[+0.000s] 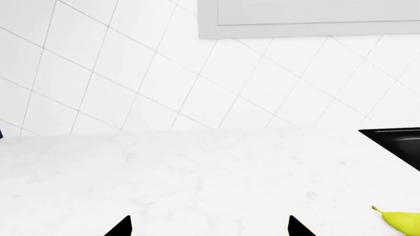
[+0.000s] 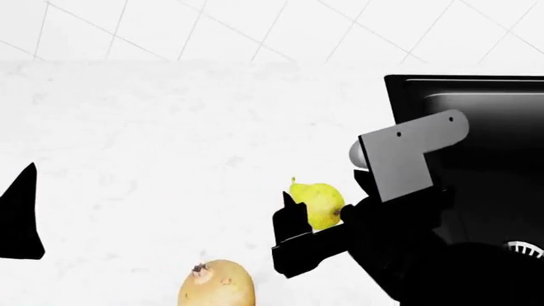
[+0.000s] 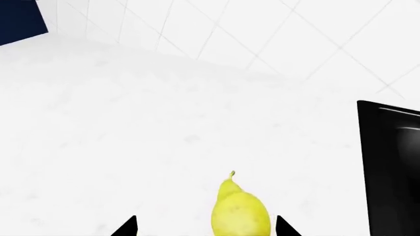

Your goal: There is a mixed pile of frozen fruits and vegetables on the counter. Locate all the frozen vegetables and place the items in a bowl on the counter. Take all the frozen fruits and defrost them in a running sink.

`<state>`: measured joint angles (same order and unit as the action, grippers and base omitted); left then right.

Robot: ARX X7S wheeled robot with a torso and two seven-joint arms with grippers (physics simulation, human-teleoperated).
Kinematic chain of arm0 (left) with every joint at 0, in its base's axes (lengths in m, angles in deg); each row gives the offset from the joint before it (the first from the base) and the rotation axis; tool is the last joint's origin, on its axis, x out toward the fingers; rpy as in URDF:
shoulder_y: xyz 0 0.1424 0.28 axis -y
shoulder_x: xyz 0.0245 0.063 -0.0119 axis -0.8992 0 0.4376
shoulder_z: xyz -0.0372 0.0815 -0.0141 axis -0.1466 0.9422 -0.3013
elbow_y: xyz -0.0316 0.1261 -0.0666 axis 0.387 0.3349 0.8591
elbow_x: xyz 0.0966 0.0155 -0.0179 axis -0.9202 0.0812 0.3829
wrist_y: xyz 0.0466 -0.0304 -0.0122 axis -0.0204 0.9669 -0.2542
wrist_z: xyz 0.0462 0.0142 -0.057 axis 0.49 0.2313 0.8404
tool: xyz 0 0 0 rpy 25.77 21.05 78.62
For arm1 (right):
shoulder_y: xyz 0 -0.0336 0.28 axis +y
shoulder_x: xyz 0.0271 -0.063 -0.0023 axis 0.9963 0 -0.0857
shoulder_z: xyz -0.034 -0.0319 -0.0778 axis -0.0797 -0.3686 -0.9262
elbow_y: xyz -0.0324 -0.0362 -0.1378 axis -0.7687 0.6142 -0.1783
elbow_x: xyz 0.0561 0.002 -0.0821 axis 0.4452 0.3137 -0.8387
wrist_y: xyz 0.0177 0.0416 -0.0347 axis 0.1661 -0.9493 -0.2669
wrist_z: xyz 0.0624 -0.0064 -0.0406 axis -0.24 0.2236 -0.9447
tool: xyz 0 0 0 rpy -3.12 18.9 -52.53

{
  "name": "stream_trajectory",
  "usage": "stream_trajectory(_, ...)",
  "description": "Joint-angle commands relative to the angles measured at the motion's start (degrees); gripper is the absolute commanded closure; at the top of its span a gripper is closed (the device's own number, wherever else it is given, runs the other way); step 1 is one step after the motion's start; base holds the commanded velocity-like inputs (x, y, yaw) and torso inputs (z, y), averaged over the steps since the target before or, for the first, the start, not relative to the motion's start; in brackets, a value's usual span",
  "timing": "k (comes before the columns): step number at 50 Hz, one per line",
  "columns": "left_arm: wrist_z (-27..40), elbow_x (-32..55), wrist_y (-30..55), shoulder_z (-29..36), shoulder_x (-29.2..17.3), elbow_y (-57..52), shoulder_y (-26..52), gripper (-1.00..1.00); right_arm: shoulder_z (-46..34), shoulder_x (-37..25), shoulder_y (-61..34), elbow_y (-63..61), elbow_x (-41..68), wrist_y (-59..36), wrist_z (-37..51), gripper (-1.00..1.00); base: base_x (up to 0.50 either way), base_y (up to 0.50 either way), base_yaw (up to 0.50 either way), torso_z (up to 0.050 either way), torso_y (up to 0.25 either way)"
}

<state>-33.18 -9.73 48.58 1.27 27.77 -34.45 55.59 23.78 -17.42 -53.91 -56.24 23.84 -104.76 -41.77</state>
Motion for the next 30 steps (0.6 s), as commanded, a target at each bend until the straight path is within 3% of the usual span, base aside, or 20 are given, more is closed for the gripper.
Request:
stream_trajectory(1,-1.89,-0.75,-2.12,-1.69,0.60,0.00,-0.81,-1.00,0.58,0.80,-0.96,1.07,-3.05,0.12,-1.86,-1.00,0.00,0.00,0.00,0.000,0.000)
stream_trajectory(30,-2.47,-2.47,-3.18,-0.88,0.94,-0.17,-2.34,-1.00,-4.90,5.70,-1.62,19.16,-11.87,6.27,-13.00,-1.00,0.00,0.00,0.00,0.000,0.000)
